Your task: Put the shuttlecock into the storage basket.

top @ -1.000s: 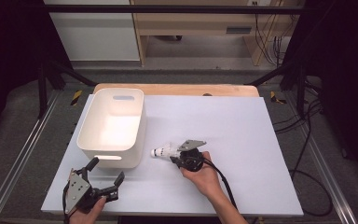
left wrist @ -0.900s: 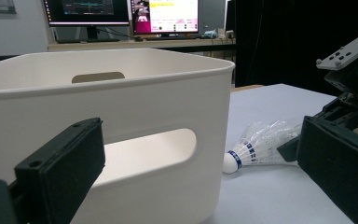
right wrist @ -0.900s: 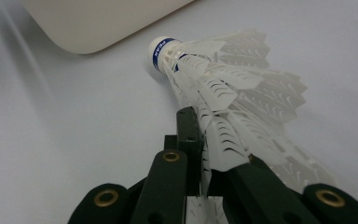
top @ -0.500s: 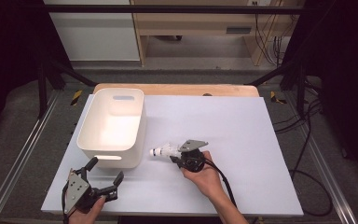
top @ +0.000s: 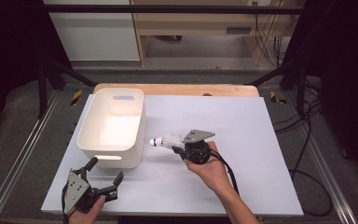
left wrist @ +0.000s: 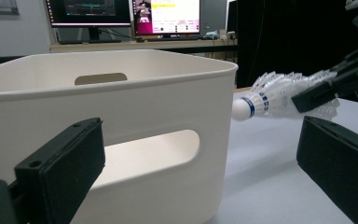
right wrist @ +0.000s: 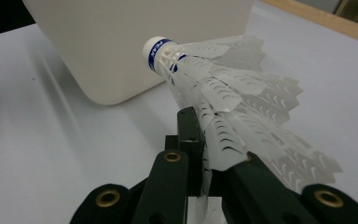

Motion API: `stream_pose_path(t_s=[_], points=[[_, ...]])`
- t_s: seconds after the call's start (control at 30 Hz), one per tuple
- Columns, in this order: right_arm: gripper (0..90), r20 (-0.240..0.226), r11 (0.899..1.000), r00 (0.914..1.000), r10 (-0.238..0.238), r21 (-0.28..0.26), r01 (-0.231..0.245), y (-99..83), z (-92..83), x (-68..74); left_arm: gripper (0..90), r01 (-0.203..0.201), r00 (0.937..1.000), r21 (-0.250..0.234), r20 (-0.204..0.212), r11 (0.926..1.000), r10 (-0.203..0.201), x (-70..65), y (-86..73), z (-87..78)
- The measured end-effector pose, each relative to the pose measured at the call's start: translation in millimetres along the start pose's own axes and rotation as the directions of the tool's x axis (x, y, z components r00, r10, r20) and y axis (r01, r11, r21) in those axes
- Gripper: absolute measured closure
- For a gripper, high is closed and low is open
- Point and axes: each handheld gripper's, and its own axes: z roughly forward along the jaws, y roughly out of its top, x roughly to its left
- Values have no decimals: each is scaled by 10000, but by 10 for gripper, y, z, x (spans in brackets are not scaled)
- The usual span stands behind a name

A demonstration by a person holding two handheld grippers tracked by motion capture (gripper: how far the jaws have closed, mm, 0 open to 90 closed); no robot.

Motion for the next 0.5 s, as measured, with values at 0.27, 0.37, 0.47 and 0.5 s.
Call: stream_pose_path(t_s=[0.27,0.37,0.47,0.5], points=[[893,249,9991,9993,-292,-298,299,315,-153,-57,10,-6,10000,6,-28,10000,6,-1,0,-4],[893,296,9987,9990,-337,-362,347,420,-189,-78,10,-4,10000,-1,-32,10000,4,-2,-1,-5],[893,317,9984,9989,-357,-436,371,507,-210,-97,10,-7,10000,13,-41,10000,8,0,-2,-4],[893,330,9984,9988,-348,-444,363,531,-212,-102,10,-6,10000,21,-41,10000,6,-1,-2,-3]])
